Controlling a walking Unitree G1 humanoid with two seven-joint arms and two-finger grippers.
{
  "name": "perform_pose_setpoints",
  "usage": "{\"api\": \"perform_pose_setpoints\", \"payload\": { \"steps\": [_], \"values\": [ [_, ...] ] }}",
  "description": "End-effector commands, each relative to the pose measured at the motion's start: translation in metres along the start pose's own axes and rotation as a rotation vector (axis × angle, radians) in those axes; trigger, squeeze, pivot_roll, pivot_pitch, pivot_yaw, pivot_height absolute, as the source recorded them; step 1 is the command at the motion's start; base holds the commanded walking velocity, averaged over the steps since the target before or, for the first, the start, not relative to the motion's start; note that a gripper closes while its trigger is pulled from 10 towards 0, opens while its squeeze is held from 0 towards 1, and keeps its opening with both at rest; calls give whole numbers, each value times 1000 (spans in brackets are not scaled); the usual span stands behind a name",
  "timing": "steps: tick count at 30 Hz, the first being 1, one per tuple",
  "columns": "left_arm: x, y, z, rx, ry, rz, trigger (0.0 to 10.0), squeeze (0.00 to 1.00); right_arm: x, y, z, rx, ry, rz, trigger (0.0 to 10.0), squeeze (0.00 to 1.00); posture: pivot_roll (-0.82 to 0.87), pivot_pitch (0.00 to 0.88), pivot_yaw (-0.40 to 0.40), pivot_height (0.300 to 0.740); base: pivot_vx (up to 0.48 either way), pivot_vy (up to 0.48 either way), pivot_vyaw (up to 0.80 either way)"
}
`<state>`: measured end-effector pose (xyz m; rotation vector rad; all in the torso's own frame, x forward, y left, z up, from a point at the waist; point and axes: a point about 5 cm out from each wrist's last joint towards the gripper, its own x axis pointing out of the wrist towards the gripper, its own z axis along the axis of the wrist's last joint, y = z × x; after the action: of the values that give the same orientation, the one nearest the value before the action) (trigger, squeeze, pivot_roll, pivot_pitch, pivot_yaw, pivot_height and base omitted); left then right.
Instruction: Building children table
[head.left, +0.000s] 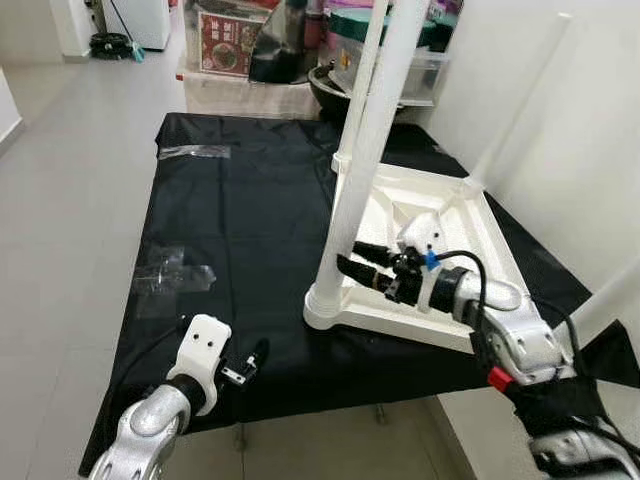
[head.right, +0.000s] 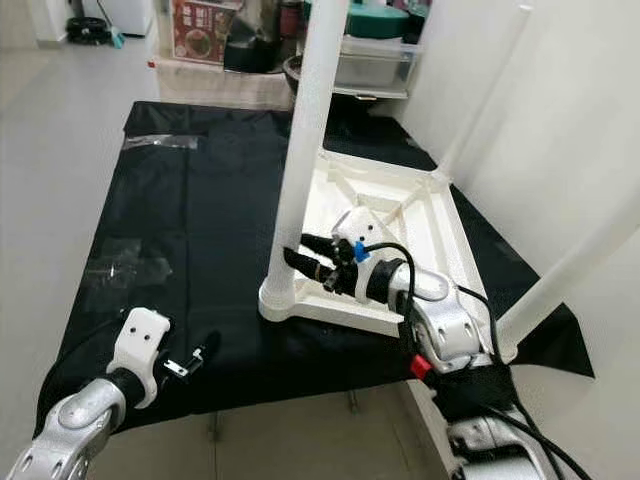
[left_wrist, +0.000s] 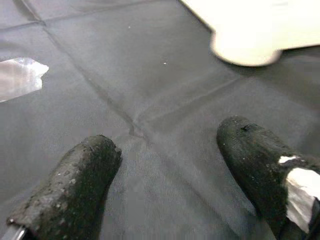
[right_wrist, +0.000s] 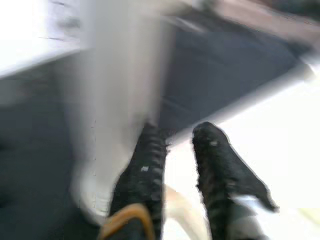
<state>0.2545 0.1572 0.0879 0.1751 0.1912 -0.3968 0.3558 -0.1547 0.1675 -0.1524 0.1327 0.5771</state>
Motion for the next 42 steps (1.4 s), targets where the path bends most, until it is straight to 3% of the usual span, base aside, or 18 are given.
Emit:
{"api": "perform_pose_setpoints", "payload": {
  "steps": [1,3,7,8,11,12,13,14,20,25,33,40,42],
  "values": [
    [-2,-3,-7,-5,35,-7,10000,0,-1,-13,-17,86,85,-198,0,0,68,0,-151,740,0,0,0],
    [-1,-3,-7,-5,34,-8,10000,0,-1,-11,-22,116,95,-209,0,0,68,0,-151,740,0,0,0],
    [-1,-1,-6,0,35,-10,10000,0,-4,17,-27,148,90,-29,39,0,68,0,-145,740,0,0,0],
    [-1,0,-6,1,37,-10,10000,0,-6,18,-27,146,90,2,10000,0,61,0,-143,740,0,0,0],
    [-1,0,-7,2,38,-10,10000,0,-7,18,-27,147,92,10,10000,0,61,0,-143,740,0,0,0],
    [-1,0,-7,3,39,-9,10000,0,-9,10,-26,137,76,-23,10000,82,58,0,-146,740,0,0,0],
    [-1,1,-7,3,39,-9,10000,0,-10,4,-24,131,66,-54,10000,82,57,0,-148,740,0,0,0],
    [0,0,-7,1,37,-9,10000,0,-12,-1,-18,124,31,-54,10000,1000,58,0,-149,740,0,0,0],
    [-1,-4,-8,-8,34,-10,10000,0,-22,-5,10,97,-112,37,10000,1000,60,0,-154,740,0,0,0],
    [-2,-2,-8,-7,37,-4,10000,0,-21,-2,22,66,-159,59,10000,1000,67,0,-159,740,0,0,0],
    [-1,-1,-7,-7,34,1,10000,0,-13,14,36,25,-222,174,10000,1000,75,0,-164,740,0,0,0],
    [0,-1,-7,-8,32,3,10000,0,3,14,43,20,-228,124,10000,1000,78,0,-168,740,0,0,0],
    [0,-1,-6,-9,29,3,10000,0,17,15,48,56,-224,48,10000,1000,80,0,-169,740,0,0,0]
  ]
}}
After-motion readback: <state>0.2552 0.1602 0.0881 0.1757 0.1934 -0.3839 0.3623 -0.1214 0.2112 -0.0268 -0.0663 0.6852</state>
